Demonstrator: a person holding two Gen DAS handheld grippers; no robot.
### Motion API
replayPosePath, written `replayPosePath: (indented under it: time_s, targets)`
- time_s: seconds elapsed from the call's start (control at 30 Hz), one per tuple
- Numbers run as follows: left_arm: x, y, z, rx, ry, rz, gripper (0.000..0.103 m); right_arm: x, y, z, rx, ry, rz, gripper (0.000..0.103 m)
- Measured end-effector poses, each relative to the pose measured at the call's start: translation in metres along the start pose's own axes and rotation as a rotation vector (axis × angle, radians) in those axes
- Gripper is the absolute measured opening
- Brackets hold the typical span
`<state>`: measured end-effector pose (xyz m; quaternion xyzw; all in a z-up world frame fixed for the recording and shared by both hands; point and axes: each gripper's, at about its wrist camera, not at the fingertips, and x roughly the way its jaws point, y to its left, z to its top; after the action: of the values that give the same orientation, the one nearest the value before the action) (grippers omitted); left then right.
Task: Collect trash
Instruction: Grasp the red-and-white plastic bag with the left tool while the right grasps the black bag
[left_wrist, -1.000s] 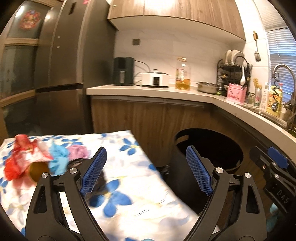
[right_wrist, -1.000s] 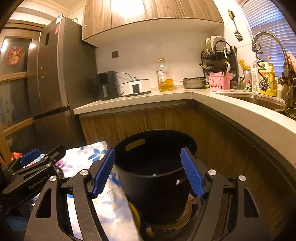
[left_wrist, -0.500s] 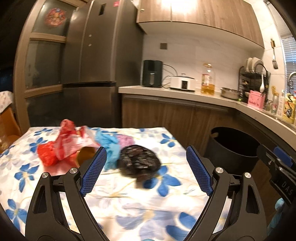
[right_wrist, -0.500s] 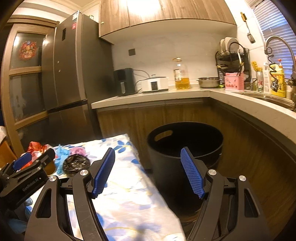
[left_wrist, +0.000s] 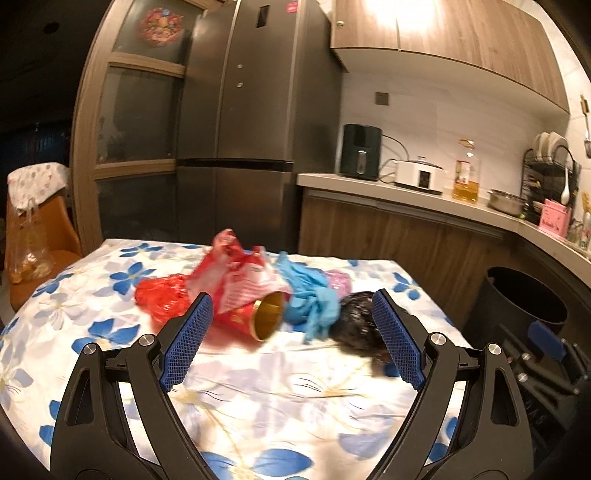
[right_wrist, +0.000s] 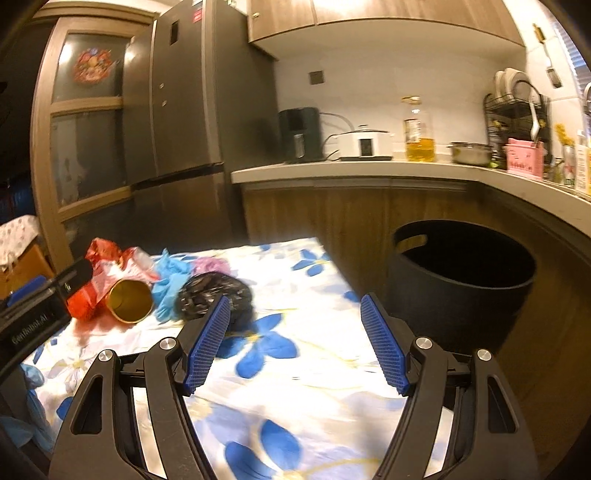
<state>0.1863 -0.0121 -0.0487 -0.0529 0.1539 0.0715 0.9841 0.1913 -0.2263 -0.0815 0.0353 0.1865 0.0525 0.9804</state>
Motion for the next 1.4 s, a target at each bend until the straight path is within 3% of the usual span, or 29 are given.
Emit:
replayPosePath:
  time_s: [0.33, 0.43, 0.63, 0.73, 0.77, 0.8, 0.93, 1.17, 1.4]
  targets:
    - [0.034, 0.019, 0.02, 0.002, -0.03, 0.073, 0.086, 0.03, 0.027, 0.003, -0.018, 0.022, 0.047, 0.072]
    - [0.048, 0.02, 0.026, 0.003, -0.028, 0.084, 0.081, 0.037, 0.032, 0.007, -0.02, 0.02, 0.053, 0.072]
    - [0.081, 0.021, 0.029, 0.002, 0.044, 0.099, 0.056, 0.047, 0.039, 0.009, -0.023, 0.03, 0.063, 0.072]
    - [0.09, 0.025, 0.026, -0.019, 0.088, 0.083, 0.037, 0.052, 0.041, 0.008, -0.028, 0.039, 0.063, 0.072]
    - [0.091, 0.027, 0.024, -0.027, 0.097, 0.072, 0.027, 0.054, 0.04, 0.008, -0.028, 0.042, 0.062, 0.072]
    - [0.092, 0.028, 0.022, -0.033, 0.1, 0.067, 0.025, 0.055, 0.04, 0.008, -0.025, 0.044, 0.062, 0.072]
    - [0.085, 0.035, 0.019, -0.067, 0.084, 0.039, 0.016, 0.06, 0.039, 0.008, -0.012, 0.057, 0.068, 0.072]
    - [0.041, 0.039, 0.022, -0.117, 0.001, -0.015, 0.013, 0.071, 0.043, 0.006, 0.0, 0.084, 0.095, 0.072]
    - [0.003, 0.048, 0.026, -0.135, -0.062, -0.013, 0.013, 0.091, 0.046, 0.006, 0.014, 0.123, 0.113, 0.068]
